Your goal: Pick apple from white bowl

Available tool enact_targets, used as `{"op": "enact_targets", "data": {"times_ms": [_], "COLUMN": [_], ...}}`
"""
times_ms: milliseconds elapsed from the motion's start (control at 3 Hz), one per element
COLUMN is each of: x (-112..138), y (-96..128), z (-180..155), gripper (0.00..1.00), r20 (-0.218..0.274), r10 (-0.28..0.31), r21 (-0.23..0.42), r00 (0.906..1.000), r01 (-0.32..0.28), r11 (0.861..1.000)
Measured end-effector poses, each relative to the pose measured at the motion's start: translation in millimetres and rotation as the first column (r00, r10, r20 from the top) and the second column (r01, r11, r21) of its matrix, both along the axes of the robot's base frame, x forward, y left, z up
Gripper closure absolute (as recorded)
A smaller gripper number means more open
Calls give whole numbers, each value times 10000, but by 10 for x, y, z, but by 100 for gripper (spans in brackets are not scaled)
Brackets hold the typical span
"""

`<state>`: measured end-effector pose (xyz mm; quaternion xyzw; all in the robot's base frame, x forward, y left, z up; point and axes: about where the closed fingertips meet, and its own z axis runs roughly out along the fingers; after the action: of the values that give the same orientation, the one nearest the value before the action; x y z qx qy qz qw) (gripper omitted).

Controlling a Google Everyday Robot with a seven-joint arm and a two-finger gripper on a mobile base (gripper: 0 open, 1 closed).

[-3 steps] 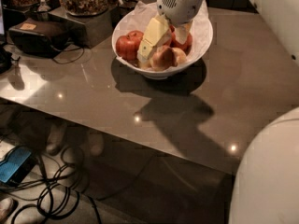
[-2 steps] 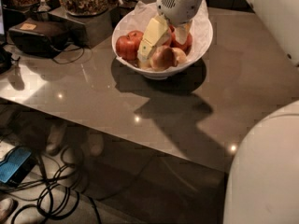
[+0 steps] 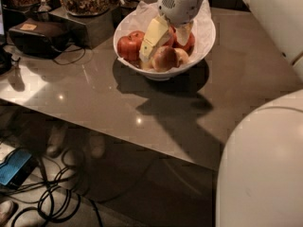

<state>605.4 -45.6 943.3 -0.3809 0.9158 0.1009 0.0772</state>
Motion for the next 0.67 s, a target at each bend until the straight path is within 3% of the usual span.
{"op": "enact_targets", "data": {"times_ms": [667], "x": [75], "y": [6], "z": [-89], "gripper": [18], "r20": [-322], "r10": [-309], "r21": [84], "r00": [9990], "r01": [312], "r11": [9995]}}
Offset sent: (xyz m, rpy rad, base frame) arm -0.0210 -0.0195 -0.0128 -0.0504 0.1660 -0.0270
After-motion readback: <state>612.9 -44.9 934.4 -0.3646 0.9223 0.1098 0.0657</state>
